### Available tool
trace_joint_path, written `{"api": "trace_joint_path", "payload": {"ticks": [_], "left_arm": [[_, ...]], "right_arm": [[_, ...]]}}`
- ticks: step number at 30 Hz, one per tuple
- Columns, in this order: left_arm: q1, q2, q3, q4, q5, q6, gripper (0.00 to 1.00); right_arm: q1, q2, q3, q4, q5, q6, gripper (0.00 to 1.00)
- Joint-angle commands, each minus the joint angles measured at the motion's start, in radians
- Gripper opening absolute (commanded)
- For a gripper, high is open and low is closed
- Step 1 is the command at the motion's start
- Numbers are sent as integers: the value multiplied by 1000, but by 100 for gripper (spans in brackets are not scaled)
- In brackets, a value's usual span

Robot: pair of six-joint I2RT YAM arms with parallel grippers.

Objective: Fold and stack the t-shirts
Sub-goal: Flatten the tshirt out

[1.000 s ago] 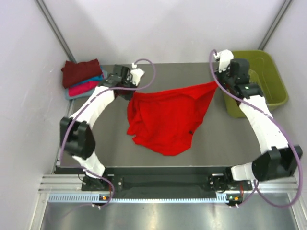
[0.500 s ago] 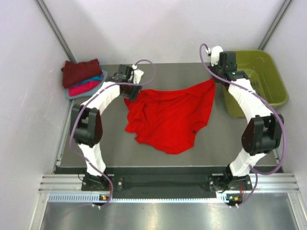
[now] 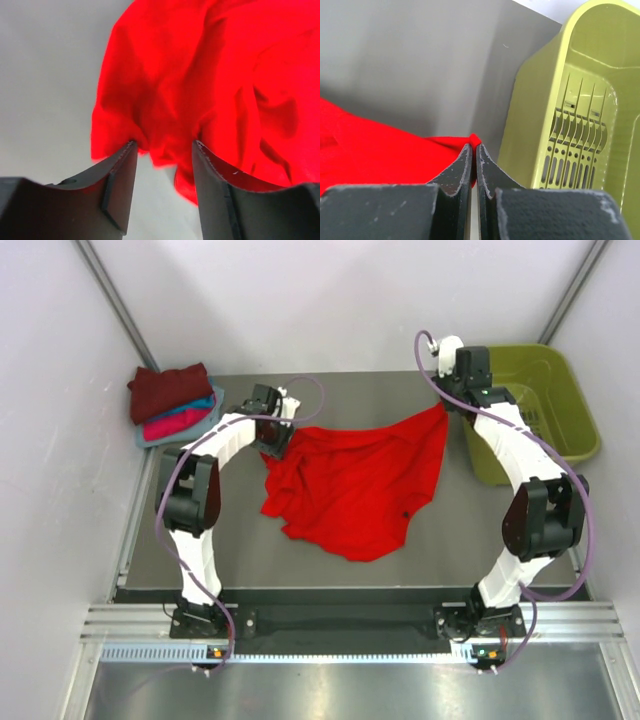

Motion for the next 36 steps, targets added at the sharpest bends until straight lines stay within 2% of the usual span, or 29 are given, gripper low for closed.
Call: {"api": "trace_joint_path", "payload": {"ticks": [1,12,13,14,16,18,30,36], "left_arm": [[10,47,65,-21,48,-32,51],[23,107,108,-8,64,-47,36],[29,105,110,-8,64,-47,33],[32,100,111,-10,66,-48,21],[39,79,118,-14,63,-48,13],[46,36,118,-16,57,-42,1],[65,-266,134,22,38,8,0],[65,-353,168,-37,66,48,0]], "right_arm": [[7,0,36,53,8,2,0],[20,-34,-8,63,11,1,0],[20,-37,-10,63,13,-1,0],[20,-39,-12,63,13,-1,0],[20,-45,-12,67,14,-1,0],[20,-55,-13,67,22,1,0],[-22,-190,-47,74,62,-10,0],[-91,-313,-31,45,72,19,0]]}}
